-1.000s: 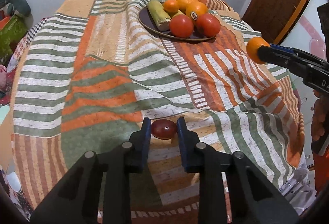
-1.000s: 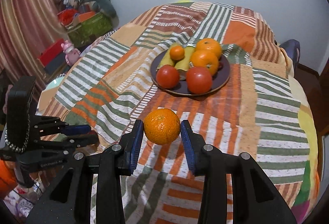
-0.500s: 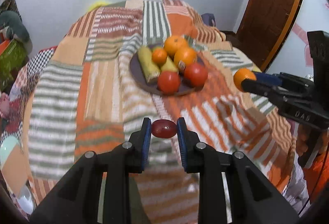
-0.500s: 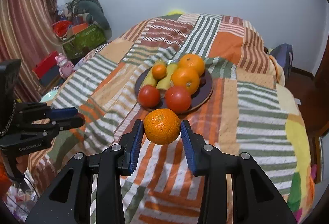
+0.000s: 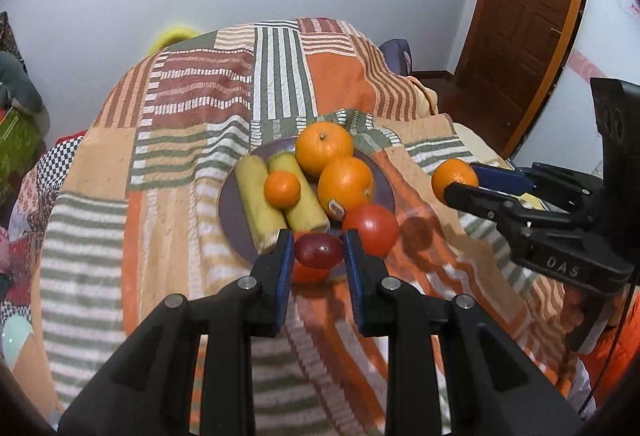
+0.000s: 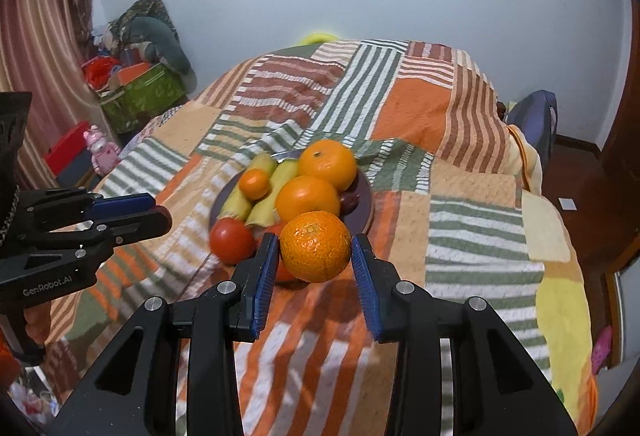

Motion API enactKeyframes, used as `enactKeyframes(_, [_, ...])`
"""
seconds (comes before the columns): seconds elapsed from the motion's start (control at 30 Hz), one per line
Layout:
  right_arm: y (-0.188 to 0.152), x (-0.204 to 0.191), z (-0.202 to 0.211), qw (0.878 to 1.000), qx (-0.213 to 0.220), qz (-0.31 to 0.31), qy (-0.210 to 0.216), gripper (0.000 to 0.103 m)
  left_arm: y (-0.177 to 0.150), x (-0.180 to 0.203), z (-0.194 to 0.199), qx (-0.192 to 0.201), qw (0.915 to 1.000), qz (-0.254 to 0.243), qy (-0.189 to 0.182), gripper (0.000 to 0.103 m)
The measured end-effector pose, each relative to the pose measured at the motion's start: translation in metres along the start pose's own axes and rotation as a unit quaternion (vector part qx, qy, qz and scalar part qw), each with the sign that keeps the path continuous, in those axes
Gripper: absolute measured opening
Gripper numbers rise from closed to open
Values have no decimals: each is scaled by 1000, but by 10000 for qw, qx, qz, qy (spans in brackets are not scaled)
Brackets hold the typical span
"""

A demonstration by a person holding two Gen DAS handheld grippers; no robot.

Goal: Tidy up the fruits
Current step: 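Lower the plum onto the plate with the left tool while the right tool places the tangerine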

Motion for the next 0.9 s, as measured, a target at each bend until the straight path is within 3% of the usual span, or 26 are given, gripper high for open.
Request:
enactKeyframes(0.37, [-2, 12, -48, 9987, -503, 98, -62, 35, 16, -12, -57, -325, 9994, 108, -36, 25])
enactKeyframes(0.77, [-5, 19, -79, 9962, -863, -9, 130, 37, 16, -29, -83, -502, 9980, 367, 75, 25])
enactKeyframes(0.9, [-5, 19, -78, 9956, -923, -67, 174, 38, 13, -31, -81, -541, 9974, 468, -3, 36])
Point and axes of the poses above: each gripper's, at about its wrist camera, not at the fingertips, and z roughly against the way its jaws point, x to its right, y to its top, the point moved 5 cm from there along -z, roughly the way its jaws point, and after that the axes turned 8 degrees about z, right-handed, at the moved point
